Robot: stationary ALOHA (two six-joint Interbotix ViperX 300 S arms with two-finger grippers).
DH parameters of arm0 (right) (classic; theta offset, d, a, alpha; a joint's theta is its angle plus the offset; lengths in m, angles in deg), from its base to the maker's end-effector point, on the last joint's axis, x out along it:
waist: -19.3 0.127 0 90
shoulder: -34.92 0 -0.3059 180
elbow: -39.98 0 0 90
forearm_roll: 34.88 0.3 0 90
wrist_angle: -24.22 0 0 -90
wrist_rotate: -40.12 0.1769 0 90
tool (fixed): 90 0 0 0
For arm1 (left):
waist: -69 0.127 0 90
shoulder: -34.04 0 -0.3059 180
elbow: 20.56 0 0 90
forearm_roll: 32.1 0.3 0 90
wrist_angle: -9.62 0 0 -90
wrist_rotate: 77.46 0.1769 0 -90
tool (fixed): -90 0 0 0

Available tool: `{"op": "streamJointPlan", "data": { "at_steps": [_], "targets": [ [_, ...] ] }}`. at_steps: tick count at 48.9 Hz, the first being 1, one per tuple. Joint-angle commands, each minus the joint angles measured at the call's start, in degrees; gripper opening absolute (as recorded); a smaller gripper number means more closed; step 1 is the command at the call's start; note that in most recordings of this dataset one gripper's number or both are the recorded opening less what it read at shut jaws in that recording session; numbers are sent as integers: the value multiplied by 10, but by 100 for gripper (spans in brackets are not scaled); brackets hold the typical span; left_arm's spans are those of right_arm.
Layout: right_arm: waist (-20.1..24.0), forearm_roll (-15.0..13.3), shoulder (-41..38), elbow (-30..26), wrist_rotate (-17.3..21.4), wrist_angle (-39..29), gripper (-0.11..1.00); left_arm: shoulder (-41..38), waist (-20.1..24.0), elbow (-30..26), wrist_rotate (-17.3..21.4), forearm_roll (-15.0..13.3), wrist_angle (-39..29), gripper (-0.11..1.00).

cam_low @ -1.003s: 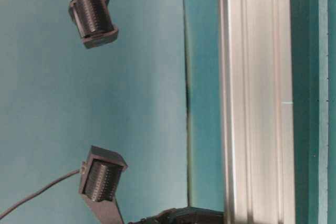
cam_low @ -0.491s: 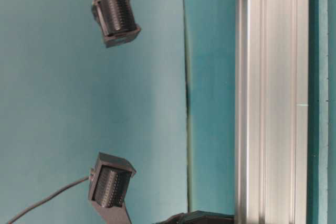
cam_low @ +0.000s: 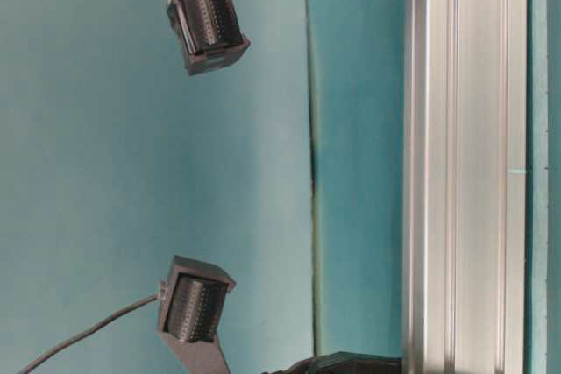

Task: Lift the metal rail with both hands.

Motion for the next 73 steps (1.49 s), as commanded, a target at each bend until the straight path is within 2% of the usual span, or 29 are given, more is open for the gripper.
{"op": "streamJointPlan", "data": {
  "at_steps": [1,34,50,73],
  "targets": [
    [2,0,-6,0,-4,4,39,4,-2,-3,-7,2,8,36],
    [-6,0,-12,13,-4,5,39,-6,-1,5,5,3,73,36],
    [-9,0,-10,19,1,35,39,-6,-2,8,-4,2,79,36],
    [-9,4,-8,24,0,28,39,-4,-3,11,-6,3,84,36]
  ]
}}
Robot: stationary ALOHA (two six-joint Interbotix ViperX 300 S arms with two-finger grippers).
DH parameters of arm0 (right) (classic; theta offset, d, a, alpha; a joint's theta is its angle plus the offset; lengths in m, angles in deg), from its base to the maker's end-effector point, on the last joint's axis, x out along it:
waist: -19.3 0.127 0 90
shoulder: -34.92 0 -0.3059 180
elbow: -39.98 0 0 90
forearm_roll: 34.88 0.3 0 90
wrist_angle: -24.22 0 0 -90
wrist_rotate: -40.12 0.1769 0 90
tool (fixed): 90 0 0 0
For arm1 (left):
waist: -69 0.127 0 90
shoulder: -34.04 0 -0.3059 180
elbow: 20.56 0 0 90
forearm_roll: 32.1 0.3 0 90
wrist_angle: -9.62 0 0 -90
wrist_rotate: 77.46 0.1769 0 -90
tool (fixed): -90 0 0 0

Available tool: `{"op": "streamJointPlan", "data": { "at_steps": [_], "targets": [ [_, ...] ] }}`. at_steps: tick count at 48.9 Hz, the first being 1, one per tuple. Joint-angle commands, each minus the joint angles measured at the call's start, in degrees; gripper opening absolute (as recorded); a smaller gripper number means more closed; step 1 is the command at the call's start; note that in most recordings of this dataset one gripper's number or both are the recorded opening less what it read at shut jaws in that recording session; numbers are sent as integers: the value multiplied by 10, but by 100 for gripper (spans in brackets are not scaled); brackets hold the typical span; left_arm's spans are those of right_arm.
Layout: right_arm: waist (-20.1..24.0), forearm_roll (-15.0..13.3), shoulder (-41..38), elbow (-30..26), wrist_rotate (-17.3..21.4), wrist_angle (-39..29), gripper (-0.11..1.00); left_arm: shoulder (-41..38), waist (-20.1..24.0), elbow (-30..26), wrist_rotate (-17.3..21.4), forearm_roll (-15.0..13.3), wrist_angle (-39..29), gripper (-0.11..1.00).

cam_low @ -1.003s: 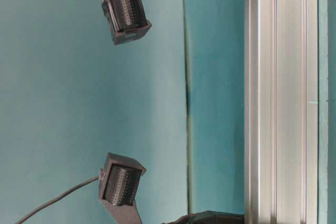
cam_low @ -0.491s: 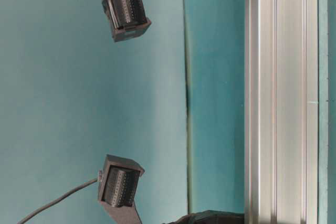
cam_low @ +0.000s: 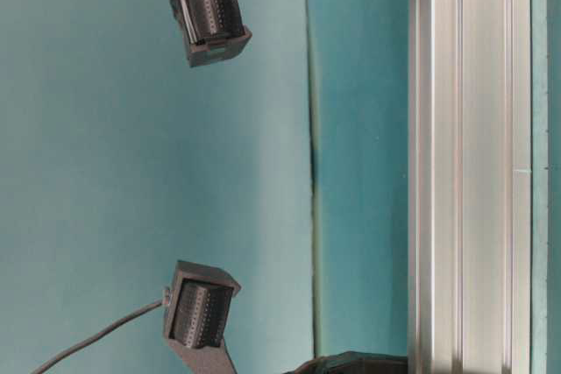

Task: Lift the metal rail with both hands.

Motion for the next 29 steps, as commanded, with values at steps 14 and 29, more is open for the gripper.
{"op": "streamJointPlan", "data": {
  "at_steps": [14,29],
  "targets": [
    [-4,2,-7,5,6,-13,91,2,0,0,-8,0,16,36],
    [-4,2,4,-4,5,-6,92,5,-5,2,6,0,17,95]
  ]
}}
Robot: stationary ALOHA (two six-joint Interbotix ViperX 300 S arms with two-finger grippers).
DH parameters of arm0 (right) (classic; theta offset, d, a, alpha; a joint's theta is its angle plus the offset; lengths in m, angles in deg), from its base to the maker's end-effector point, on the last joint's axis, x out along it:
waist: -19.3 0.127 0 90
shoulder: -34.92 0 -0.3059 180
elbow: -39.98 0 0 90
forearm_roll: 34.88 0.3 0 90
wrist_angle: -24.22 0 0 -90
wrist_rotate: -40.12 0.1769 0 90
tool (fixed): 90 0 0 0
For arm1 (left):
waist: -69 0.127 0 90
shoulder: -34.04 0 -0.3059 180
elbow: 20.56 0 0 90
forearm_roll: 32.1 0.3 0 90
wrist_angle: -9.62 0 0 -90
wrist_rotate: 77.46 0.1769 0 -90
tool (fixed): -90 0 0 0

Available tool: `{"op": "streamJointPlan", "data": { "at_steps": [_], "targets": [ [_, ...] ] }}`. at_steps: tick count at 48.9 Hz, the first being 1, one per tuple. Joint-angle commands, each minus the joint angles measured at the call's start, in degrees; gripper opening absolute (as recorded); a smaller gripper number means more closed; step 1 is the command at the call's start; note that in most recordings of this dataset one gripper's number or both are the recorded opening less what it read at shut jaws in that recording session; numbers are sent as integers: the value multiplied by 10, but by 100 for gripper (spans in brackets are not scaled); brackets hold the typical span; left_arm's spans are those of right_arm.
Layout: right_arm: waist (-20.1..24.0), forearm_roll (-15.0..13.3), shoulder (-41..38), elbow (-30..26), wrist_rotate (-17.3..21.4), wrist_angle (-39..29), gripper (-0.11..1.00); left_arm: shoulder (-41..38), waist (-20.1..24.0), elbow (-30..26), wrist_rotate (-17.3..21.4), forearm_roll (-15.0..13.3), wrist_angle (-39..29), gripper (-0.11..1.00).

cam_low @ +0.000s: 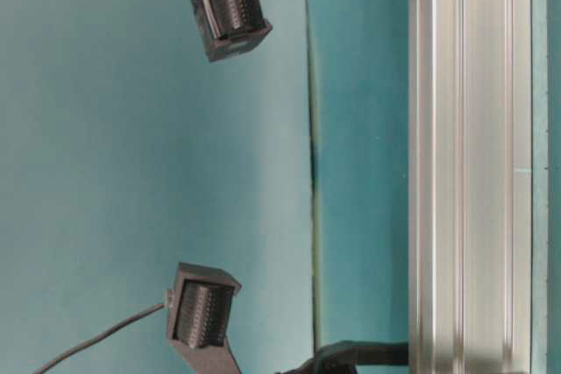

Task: Lift the metal rail with both hands.

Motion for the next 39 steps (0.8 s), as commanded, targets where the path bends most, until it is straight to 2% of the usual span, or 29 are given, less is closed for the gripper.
{"op": "streamJointPlan", "data": {
  "at_steps": [1,13,27,39],
  "targets": [
    [0,0,8,-6,3,4,92,11,-4,-4,5,0,3,97],
    [0,1,56,-10,5,1,92,81,-2,-3,18,0,-2,96],
    [-3,-2,164,-8,3,7,92,218,8,7,22,0,4,96],
    [-15,-4,250,-1,-4,8,92,301,9,15,21,0,4,96]
  ]
}}
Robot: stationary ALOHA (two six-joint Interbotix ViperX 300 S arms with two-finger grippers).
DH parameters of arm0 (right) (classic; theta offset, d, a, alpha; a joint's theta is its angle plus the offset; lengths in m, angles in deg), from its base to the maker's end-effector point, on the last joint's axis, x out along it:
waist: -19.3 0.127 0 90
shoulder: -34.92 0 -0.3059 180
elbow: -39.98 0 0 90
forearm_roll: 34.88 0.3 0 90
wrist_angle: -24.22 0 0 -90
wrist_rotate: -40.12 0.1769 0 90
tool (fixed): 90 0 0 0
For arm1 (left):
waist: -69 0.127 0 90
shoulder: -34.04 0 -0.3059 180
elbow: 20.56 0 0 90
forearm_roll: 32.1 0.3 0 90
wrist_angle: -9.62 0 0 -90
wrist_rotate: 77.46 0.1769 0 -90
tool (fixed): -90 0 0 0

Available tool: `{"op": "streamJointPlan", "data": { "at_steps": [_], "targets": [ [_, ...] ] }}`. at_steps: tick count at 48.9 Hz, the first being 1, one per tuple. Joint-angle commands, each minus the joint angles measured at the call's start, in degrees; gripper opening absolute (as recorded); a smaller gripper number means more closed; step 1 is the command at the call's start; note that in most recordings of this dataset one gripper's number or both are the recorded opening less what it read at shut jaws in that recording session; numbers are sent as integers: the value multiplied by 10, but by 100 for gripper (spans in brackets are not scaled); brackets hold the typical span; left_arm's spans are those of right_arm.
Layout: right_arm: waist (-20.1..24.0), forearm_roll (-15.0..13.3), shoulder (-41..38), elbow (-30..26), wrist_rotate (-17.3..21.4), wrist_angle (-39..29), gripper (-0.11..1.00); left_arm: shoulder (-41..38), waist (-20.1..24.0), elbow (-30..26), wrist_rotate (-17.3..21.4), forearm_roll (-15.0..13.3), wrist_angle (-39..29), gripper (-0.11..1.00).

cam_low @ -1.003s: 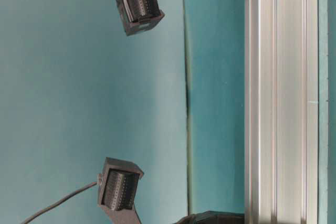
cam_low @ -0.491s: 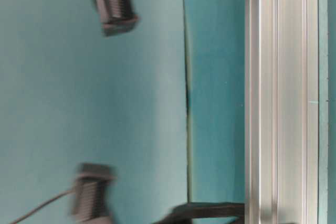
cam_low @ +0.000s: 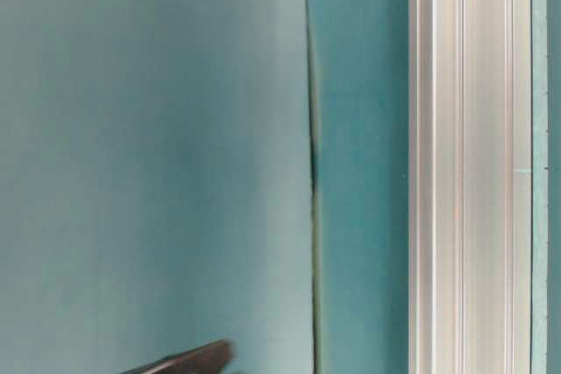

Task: Lift the metal rail with both hands.

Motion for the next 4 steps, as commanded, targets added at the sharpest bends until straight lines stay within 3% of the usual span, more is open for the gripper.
{"op": "streamJointPlan", "data": {
  "at_steps": [1,4],
  "targets": [
    [-4,-1,27,0,-4,4,92,33,0,-2,0,0,4,96],
    [-7,-2,47,6,-4,10,92,47,0,1,-1,1,4,96]
  ]
}}
